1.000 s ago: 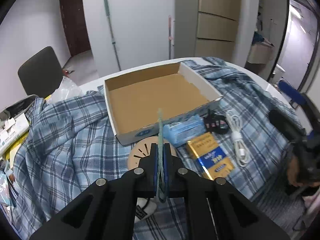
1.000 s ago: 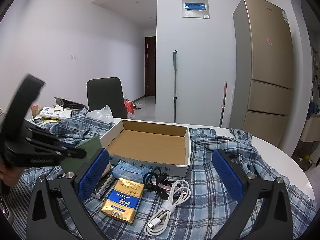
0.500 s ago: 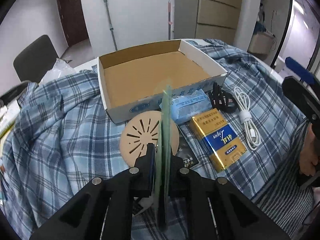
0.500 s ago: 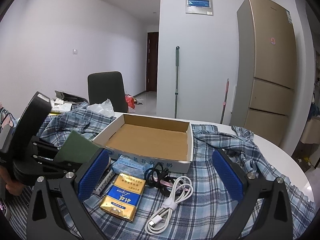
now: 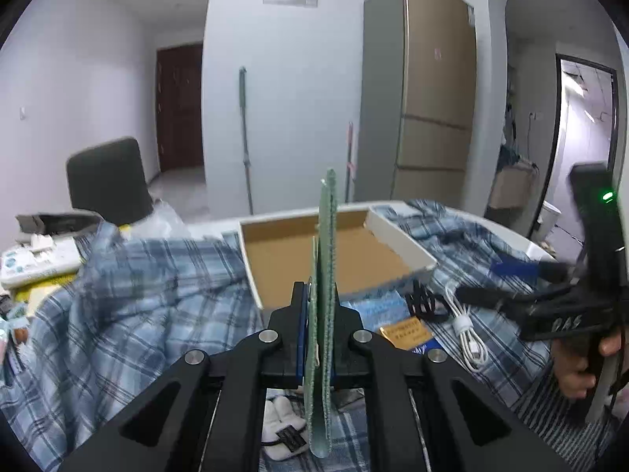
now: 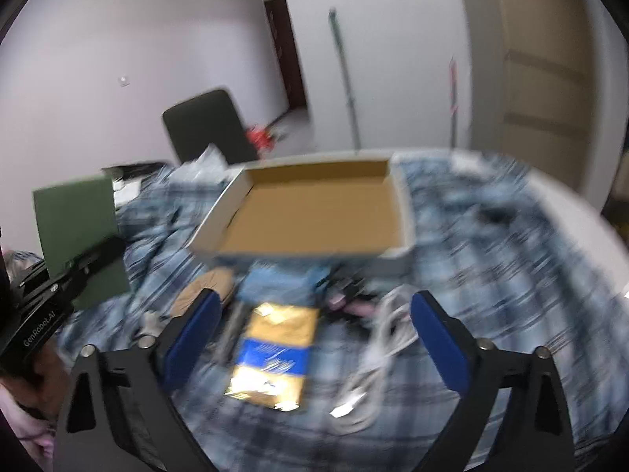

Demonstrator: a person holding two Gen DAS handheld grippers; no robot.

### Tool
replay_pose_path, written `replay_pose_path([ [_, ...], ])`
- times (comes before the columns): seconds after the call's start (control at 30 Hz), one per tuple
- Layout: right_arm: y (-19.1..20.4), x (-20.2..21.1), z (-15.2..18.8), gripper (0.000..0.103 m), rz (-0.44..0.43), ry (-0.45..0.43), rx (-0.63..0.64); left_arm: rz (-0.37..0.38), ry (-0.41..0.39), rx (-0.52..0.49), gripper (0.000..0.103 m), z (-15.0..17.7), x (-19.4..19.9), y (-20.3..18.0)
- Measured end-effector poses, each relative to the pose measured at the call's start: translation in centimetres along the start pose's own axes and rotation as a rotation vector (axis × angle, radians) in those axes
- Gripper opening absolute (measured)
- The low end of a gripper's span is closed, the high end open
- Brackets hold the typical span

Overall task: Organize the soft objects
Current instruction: 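Lift the green card with the left gripper while the right gripper grasps the gold cigarette pack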

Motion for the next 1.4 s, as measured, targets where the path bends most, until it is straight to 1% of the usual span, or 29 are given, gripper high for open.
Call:
replay_pose_path([
  [0.03,0.3,-0.8,0.5,0.091,0.001,0.043,-0.004,-0.012,-0.014,0.003,0.008,-0.1,0.3,0.2],
  [0.07,0.7,-1.7,1.1,0.089,0.007,0.086,-0.004,-0.006,-0.020,0.018,0.008,-0.1,0.4,0.4],
  [0.13,1.3,-3.4,2.0,0.080,0.017,0.151,-0.001,0.016,-0.036,0.033,0.008,-0.2,0.6,0.7],
  [0.2,1.9,-4.7,2.7,0.076,0.020,0.192,0.010,-0.016,-0.069,0.029,0.008,-0.4,1.0,1.2],
  [0.3,2.7,-5.9,3.4,0.074,0.027,0.213,0.029,-0.004,-0.080,0.024,0.008,-0.4,1.2,1.0],
  [0.43,3.1,-7.0,4.6,0.064,0.053,0.242,0.063,-0.014,-0.080,0.013,0.008,-0.2,1.3,0.7],
  [0.5,3.1,-7.3,5.2,0.062,0.057,0.259,0.072,-0.016,-0.080,0.017,0.008,-0.2,1.3,0.6],
  [0.53,3.2,-7.1,5.1,0.060,0.063,0.241,0.084,-0.017,-0.079,0.021,0.008,-0.1,1.3,0.6],
  [0.63,3.4,-7.0,5.1,0.056,0.056,0.230,0.096,-0.025,-0.076,0.032,0.008,0.0,1.3,0.8],
  [0.73,3.4,-6.6,5.0,0.055,0.049,0.206,0.098,-0.016,-0.076,0.032,0.008,0.1,1.4,0.8],
  [0.83,3.4,-5.9,4.5,0.054,0.047,0.160,0.107,-0.016,-0.092,0.018,0.008,0.0,1.6,0.5],
  [0.97,3.7,-4.4,3.5,0.054,0.049,0.066,0.127,-0.026,-0.103,0.002,0.008,-0.1,2.0,0.3],
  [1.07,4.3,-2.6,2.3,0.054,0.015,-0.035,0.146,-0.011,-0.118,0.004,0.008,-0.7,2.7,0.0],
  [1.17,5.0,-0.3,0.5,0.054,-0.007,-0.166,0.179,0.003,-0.130,0.037,0.008,-1.7,3.5,0.0],
  [1.23,5.3,0.9,-0.7,0.054,-0.007,-0.233,0.186,0.007,-0.142,0.032,0.008,-2.5,4.1,-0.3],
  [1.27,5.4,1.7,-1.3,0.054,-0.006,-0.264,0.188,-0.010,-0.155,0.019,0.008,-3.0,4.4,-0.3],
  [1.4,5.6,4.6,-3.5,0.054,0.033,-0.378,0.221,-0.028,-0.192,0.005,0.008,-5.2,5.4,-0.5],
])
Point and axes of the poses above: each gripper's, at about its wrist camera, not at the fingertips, and x roughly against the way its jaws point, y to its left, z to its underside, the point moved 7 cm from there along -x, roughly the way its jaws point, and after that the axes turned 6 degrees about -x, right-handed, at the moved point
